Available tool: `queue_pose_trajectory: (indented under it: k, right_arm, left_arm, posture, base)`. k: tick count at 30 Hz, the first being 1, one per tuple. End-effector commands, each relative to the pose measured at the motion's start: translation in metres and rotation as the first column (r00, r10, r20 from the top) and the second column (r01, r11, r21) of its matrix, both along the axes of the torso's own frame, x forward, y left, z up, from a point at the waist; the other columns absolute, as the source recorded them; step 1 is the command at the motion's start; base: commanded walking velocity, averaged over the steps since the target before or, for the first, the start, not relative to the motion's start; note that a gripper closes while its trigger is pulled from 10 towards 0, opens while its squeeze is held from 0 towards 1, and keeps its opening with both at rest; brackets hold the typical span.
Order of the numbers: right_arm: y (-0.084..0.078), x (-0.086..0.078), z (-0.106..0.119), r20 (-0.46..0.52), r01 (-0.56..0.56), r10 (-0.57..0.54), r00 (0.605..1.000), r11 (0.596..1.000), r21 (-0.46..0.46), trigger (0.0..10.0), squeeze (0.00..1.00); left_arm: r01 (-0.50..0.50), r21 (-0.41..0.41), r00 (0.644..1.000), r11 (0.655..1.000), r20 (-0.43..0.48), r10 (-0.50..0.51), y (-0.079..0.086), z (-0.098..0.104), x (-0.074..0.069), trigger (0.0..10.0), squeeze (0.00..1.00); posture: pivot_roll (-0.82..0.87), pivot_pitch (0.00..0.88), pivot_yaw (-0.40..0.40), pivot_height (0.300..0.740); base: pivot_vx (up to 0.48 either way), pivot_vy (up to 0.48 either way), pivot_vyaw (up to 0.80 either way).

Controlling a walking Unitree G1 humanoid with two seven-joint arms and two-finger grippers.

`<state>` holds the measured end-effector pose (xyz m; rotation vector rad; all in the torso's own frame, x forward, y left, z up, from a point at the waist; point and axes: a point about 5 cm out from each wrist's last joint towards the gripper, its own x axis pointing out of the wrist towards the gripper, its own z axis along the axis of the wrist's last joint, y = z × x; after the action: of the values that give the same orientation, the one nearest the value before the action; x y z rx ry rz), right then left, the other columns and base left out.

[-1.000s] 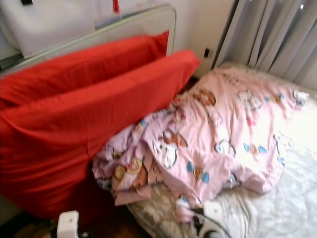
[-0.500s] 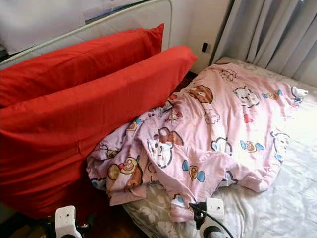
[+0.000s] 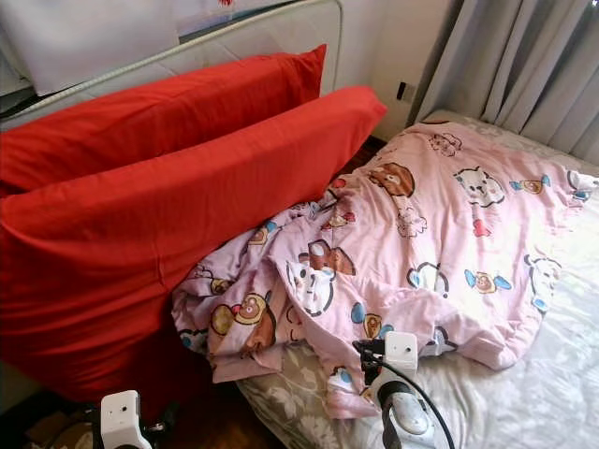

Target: Clean up the room

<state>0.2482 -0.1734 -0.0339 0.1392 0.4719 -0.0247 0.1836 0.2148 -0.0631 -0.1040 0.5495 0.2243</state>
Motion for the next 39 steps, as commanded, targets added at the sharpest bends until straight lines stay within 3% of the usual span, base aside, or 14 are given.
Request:
queue_pose_trajectory:
  k: [1, 9, 10, 11, 13, 22, 39]
  right_arm:
    - [-0.001, -0.004, -0.003, -0.015, 0.011, -0.011, 1.000, 1.000, -0.001, 10.0, 0.00]
    - [0.002, 0.001, -0.001, -0.028, 0.015, -0.015, 0.999, 1.000, 0.012, 10.0, 0.00]
    - [0.002, 0.002, 0.000, -0.013, 0.005, -0.005, 1.000, 1.000, 0.001, 10.0, 0.00]
    - [0.002, 0.003, 0.002, 0.009, 0.005, -0.005, 1.000, 1.000, 0.011, 10.0, 0.00]
    - [0.002, 0.003, 0.002, 0.010, 0.007, -0.007, 1.000, 1.000, 0.015, 10.0, 0.00]
    - [0.006, 0.010, 0.006, 0.009, 0.003, -0.003, 1.000, 1.000, 0.011, 10.0, 0.00]
    - [0.011, 0.016, 0.009, 0.010, 0.015, -0.015, 1.000, 1.000, 0.022, 10.0, 0.00]
  left_arm:
    - [-0.005, -0.007, 1.000, 1.000, -0.026, 0.005, -0.001, -0.005, -0.008, 10.0, 0.00]
    - [-0.001, -0.015, 1.000, 1.000, -0.002, 0.001, -0.001, -0.003, -0.007, 10.0, 0.00]
    - [0.006, -0.002, 0.998, 1.000, 0.063, -0.006, -0.001, 0.004, 0.001, 10.0, 0.00]
    - [0.018, 0.060, 0.955, 0.998, 0.294, -0.035, -0.003, 0.037, 0.030, 10.0, 0.00]
    - [0.017, 0.086, 0.917, 0.996, 0.396, -0.050, -0.005, 0.057, 0.041, 10.0, 0.00]
    - [0.022, 0.095, 0.908, 0.995, 0.414, -0.059, -0.004, 0.064, 0.044, 10.0, 0.00]
    - [0.050, 0.074, 0.914, 0.996, 0.398, -0.075, -0.011, 0.075, 0.038, 10.0, 0.00]
  posture:
    - [-0.02, 0.090, -0.054, 0.705]
    - [-0.02, 0.113, -0.056, 0.681]
    - [-0.02, 0.120, -0.056, 0.671]
    - [-0.02, 0.125, -0.055, 0.671]
    - [-0.02, 0.130, -0.055, 0.671]
    - [-0.02, 0.153, -0.056, 0.671]
    - [0.00, 0.196, -0.057, 0.653]
  base:
    - [0.000, 0.000, 0.00]
    - [0.000, 0.000, 0.00]
    - [0.000, 0.000, 0.00]
    - [0.000, 0.000, 0.00]
    - [0.000, 0.000, 0.00]
    - [0.000, 0.000, 0.00]
    - [0.000, 0.000, 0.00]
